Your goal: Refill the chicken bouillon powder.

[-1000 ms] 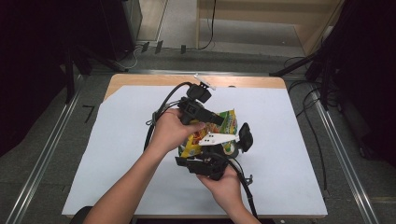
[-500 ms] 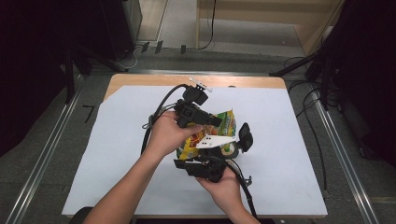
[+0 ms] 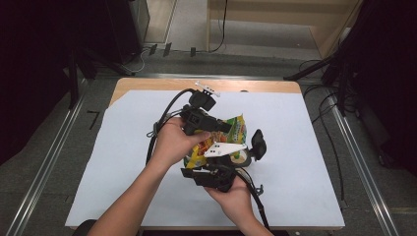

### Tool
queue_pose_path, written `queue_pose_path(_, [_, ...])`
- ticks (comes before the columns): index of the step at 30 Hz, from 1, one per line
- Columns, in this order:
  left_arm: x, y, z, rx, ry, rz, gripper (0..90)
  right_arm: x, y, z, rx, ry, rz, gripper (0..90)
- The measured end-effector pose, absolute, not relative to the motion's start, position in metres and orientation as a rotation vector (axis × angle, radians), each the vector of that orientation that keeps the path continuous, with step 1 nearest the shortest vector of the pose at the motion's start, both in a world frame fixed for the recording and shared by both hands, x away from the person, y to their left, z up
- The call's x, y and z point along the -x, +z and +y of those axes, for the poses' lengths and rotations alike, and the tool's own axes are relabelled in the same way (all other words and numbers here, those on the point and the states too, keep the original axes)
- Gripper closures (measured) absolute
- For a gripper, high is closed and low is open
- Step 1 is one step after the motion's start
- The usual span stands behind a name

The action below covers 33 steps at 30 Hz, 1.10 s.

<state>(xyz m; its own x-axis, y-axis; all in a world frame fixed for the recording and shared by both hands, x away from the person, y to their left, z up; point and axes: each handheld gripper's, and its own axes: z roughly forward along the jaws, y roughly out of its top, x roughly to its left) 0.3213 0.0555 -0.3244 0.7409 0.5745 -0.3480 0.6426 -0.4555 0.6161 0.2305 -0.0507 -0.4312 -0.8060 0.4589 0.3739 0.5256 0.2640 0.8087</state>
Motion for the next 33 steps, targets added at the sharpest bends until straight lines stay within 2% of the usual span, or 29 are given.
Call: queue_pose_path(33, [-0.319, -0.329, 0.064, -2.117, -0.148, 0.966, 83.4, -0.232, -0.432, -0.046, 0.924, -1.568, -2.446, 68.2])
